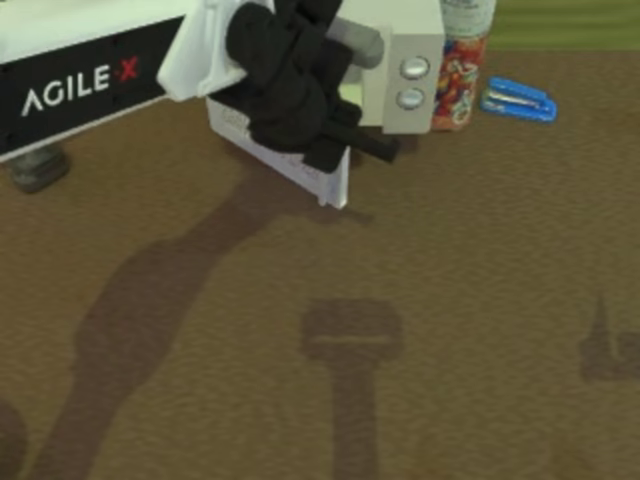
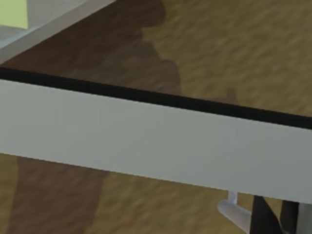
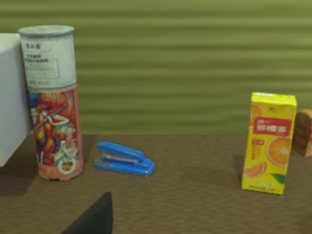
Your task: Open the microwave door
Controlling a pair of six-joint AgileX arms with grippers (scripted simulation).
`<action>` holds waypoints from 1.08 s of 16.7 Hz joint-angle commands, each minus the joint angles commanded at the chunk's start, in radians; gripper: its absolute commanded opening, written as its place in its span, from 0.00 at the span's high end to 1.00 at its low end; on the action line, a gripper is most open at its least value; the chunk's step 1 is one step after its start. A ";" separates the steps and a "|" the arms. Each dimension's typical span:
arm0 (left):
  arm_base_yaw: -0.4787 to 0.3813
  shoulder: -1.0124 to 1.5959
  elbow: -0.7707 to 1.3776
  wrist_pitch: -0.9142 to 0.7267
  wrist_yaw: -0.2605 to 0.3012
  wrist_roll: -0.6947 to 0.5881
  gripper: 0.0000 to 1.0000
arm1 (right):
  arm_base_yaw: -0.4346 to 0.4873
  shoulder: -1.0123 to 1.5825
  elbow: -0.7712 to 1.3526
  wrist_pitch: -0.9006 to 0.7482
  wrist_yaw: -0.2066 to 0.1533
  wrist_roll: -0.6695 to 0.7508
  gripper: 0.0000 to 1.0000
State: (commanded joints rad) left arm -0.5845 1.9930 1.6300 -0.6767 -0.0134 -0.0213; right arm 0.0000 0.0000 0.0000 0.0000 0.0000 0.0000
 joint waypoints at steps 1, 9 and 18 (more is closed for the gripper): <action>0.000 0.000 0.000 0.000 0.000 0.000 1.00 | 0.000 0.000 0.000 0.000 0.000 0.000 0.00; 0.022 -0.042 -0.058 0.015 0.048 0.079 1.00 | 0.000 0.000 0.000 0.000 0.000 0.000 0.00; 0.045 -0.074 -0.103 0.024 0.084 0.145 1.00 | 0.000 0.000 0.000 0.000 0.000 0.000 0.00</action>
State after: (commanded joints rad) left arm -0.5399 1.9190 1.5274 -0.6524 0.0708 0.1235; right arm 0.0000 0.0000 0.0000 0.0000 0.0000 0.0000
